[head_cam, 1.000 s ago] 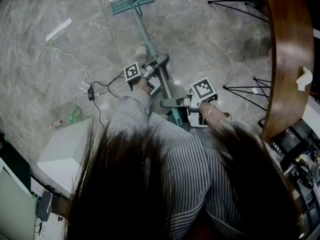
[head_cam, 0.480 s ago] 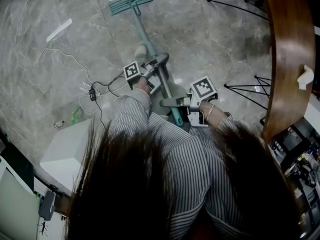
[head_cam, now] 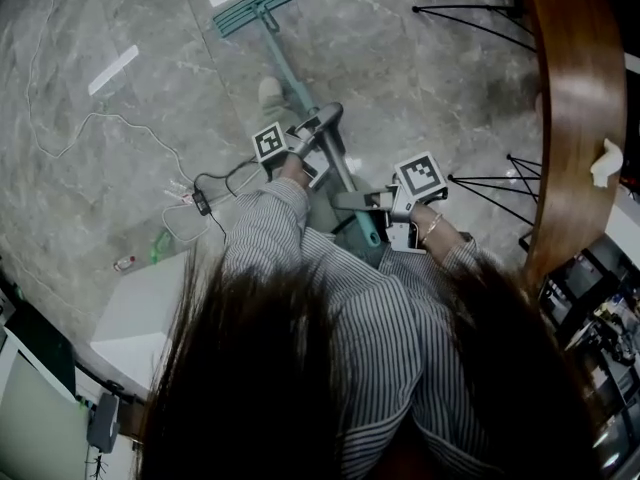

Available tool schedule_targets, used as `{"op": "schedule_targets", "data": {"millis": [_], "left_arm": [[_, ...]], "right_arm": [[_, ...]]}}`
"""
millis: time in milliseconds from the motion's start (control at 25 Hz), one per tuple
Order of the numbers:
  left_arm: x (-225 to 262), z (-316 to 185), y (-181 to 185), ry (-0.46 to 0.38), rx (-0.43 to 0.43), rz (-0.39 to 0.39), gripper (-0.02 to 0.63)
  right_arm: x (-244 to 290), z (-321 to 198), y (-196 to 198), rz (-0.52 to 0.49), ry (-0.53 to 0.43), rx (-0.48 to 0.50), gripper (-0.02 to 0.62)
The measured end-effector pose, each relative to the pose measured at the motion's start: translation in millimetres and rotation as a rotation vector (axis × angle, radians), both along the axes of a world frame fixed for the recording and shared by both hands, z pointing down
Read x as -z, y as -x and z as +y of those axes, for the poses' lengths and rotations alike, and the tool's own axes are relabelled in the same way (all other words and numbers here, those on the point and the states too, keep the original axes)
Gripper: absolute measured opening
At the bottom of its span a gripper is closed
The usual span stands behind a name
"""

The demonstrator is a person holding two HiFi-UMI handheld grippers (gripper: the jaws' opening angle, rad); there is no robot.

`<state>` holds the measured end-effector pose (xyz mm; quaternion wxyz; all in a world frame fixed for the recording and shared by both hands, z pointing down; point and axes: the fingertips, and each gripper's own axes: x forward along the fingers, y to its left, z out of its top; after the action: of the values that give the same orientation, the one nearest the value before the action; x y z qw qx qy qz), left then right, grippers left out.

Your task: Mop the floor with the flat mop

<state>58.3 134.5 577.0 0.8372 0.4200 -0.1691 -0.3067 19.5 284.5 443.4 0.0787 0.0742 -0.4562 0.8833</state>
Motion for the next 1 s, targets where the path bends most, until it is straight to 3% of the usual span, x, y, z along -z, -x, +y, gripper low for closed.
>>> {"op": "schedule_targets", "data": {"millis": [360, 600, 800, 1000], "left_arm": [[-16.1, -155.0, 79.2, -0.014, -0.024, -0.023, 0.064], [-32.7, -275.7, 124.0, -0.034, -0.125, -0.066, 0.061], [-42.0, -393.7, 167.0, -0.035, -0.115, -0.130, 0.063], [-48.4, -416.4, 174.8, -0.069, -0.155, -0.180, 0.067]], "right_arm": [[-15.2, -151.1, 83.7, 0.009, -0.019, 0.041, 0.104], [-35.4, -271.2, 132.8, 0.025, -0.061, 0.060, 0.104], [-45.5, -391.7, 171.3, 0.010, -0.081, -0.004, 0.104], [-54.8, -418.2, 175.8, 0.011, -0.088, -0.140, 0.104]]}}
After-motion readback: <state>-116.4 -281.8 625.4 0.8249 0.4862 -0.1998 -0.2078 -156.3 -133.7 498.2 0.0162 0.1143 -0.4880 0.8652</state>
